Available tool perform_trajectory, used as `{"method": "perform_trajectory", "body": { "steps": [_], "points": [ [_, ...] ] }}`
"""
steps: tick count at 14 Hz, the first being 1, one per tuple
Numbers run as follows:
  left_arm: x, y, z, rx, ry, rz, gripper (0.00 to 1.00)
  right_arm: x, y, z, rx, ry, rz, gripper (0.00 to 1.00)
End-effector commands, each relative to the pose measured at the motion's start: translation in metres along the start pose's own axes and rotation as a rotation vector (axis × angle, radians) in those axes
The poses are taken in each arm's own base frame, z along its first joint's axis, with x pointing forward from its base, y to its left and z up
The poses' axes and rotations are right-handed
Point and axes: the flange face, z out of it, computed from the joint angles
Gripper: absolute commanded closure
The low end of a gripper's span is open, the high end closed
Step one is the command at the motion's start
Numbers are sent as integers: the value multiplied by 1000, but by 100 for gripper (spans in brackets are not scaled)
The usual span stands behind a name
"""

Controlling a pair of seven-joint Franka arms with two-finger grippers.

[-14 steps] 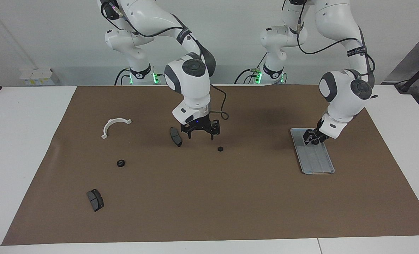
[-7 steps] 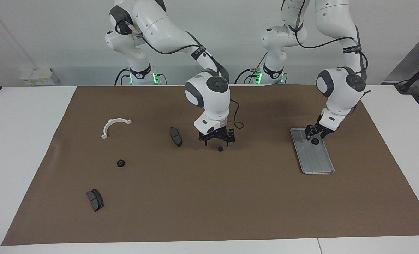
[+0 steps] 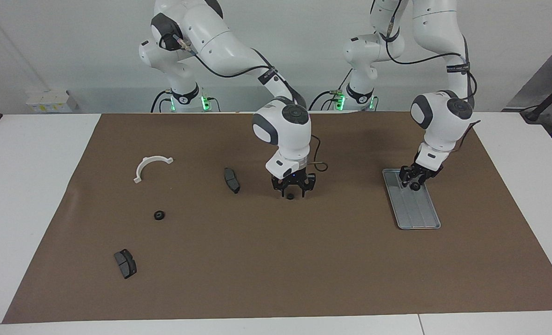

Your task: Place bearing gear from tray to pile

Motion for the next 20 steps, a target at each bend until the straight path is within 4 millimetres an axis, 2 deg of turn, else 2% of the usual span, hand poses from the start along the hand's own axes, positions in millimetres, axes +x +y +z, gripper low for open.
{"method": "perform_trajectory", "body": {
  "steps": [1,5,7,10,13,14,16,18,20],
  "points": [
    [-5,-1,-1,4,32,-2,39,-5,6,14,-1,22,2,36],
    [1,10,3,-2,63,-59,42,-6,5,13,1,25,8,48],
    [2,18,7,-5,64,-61,42,-8,2,11,3,26,16,50],
    [6,21,6,-8,70,-86,45,-11,-3,9,6,26,16,62],
    [10,31,7,-12,71,-97,51,-11,-3,8,1,23,15,91],
    [10,31,7,-12,71,-97,55,-9,-4,5,4,28,16,96],
    [10,32,7,-12,71,-95,61,2,-2,-5,9,46,23,100],
    [9,32,8,-12,68,-94,68,19,15,-9,-7,77,25,100],
    [9,32,8,-12,68,-92,75,51,51,-14,-10,100,64,100]
  ]
}}
